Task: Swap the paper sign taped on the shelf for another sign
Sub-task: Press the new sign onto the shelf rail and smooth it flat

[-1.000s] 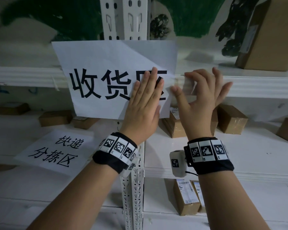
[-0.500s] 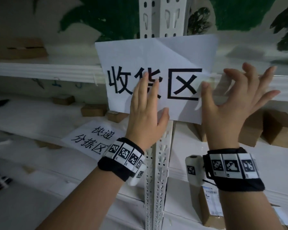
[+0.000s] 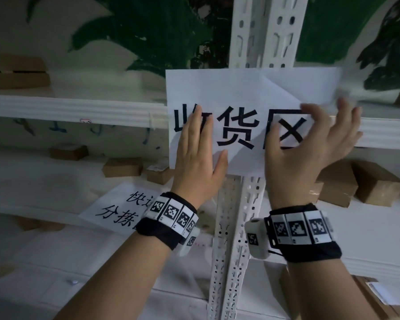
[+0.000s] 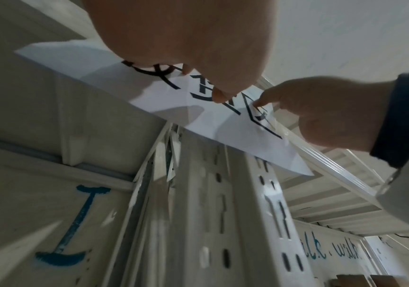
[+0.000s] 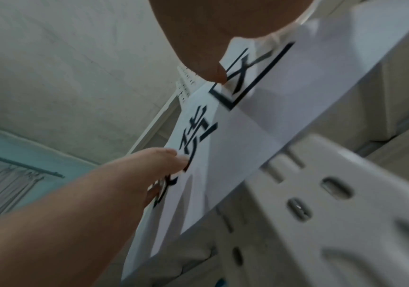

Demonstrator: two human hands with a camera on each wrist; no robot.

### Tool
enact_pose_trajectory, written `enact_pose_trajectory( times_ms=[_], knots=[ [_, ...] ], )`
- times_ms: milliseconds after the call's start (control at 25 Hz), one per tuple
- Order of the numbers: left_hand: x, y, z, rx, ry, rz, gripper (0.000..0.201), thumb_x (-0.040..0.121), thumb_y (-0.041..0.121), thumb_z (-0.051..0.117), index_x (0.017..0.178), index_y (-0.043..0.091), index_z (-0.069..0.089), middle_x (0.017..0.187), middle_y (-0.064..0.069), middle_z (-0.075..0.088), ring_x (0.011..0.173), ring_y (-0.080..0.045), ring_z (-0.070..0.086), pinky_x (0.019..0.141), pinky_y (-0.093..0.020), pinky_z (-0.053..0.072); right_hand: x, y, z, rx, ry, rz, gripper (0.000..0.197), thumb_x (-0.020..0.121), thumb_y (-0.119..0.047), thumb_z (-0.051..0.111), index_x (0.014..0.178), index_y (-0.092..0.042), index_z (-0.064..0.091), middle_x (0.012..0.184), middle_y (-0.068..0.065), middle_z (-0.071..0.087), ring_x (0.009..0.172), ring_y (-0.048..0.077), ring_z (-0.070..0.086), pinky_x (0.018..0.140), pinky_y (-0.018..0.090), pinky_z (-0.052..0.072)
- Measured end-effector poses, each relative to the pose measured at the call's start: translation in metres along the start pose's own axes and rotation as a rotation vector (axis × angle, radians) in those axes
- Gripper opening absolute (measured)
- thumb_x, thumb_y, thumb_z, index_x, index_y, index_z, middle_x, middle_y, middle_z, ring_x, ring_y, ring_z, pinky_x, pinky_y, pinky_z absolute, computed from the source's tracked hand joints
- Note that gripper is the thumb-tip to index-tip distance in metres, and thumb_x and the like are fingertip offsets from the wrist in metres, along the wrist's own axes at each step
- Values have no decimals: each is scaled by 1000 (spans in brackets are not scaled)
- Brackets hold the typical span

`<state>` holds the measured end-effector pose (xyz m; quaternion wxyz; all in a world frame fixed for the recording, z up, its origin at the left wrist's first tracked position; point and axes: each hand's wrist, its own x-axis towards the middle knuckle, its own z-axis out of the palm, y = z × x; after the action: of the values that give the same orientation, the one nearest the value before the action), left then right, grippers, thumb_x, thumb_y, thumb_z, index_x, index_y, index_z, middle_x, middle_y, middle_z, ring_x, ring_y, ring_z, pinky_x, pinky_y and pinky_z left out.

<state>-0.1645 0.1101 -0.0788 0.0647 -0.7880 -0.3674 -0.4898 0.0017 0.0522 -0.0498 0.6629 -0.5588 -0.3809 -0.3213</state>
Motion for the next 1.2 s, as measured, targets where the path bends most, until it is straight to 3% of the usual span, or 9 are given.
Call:
enact_pose_trajectory(
  times_ms=[200,320,400,480,560,680,840,1080,1200],
  knots=[
    [6,-43,-13,79,6,76,72,111,35,45,167,6,10,177,-11,-6,164,-25,-8,134,-49,6,-35,-45,29,-9,-89,-101,31,93,-23,74,122,-16,69,165,16,40,160,43,23,131,61,12],
    [8,-63,-15,122,-12,142,70,110,16,45,167,4,6,176,-13,-8,164,-26,-10,133,-53,9,-52,-67,48,78,-142,-205,22,96,-11,73,117,-13,75,158,14,52,157,40,33,129,59,24],
    [9,-75,-15,113,-2,204,77,105,7,51,167,7,4,176,-15,-5,164,-27,-5,133,-50,12,-64,-84,62,203,-291,-283,24,100,-7,67,122,-9,77,150,12,61,152,32,45,124,55,36],
    [10,-87,-19,114,0,247,79,105,16,52,167,14,4,175,-17,3,163,-28,0,134,-43,10,-78,-99,74,248,-459,-319,34,105,-9,57,135,-6,71,154,10,59,151,25,48,125,48,40],
    [11,-98,-24,226,-60,286,81,107,25,50,167,9,-2,176,-16,-3,164,-28,-5,134,-42,6,-90,-104,81,268,-555,-275,45,107,-10,47,149,-8,60,165,5,47,156,19,42,127,43,38],
    [14,-115,-34,347,-71,315,82,108,26,48,167,8,-6,176,-10,-12,163,-26,-11,134,-45,3,-101,-101,85,187,-578,-290,53,105,-12,36,157,-12,51,170,5,37,161,18,32,130,45,33],
    [19,-133,-38,501,-83,340,90,106,36,50,167,16,-12,176,-5,-17,163,-23,-14,129,-62,-4,-108,-106,91,18,-515,-346,60,101,-1,33,158,-13,49,169,6,38,161,18,31,133,51,22],
    [17,-125,-29,481,-57,296,71,110,47,19,166,18,-14,174,-5,-23,161,-25,-21,126,-60,-14,-100,-100,86,-29,-534,-417,62,99,5,46,158,-14,48,169,5,40,160,16,33,135,52,16],
    [15,-119,-17,443,0,259,73,110,41,25,166,17,-15,173,-6,-26,160,-26,-21,125,-60,-16,-87,-101,89,-74,-584,-387,65,99,2,43,162,-15,40,174,8,28,165,22,15,136,48,4]
  ],
)
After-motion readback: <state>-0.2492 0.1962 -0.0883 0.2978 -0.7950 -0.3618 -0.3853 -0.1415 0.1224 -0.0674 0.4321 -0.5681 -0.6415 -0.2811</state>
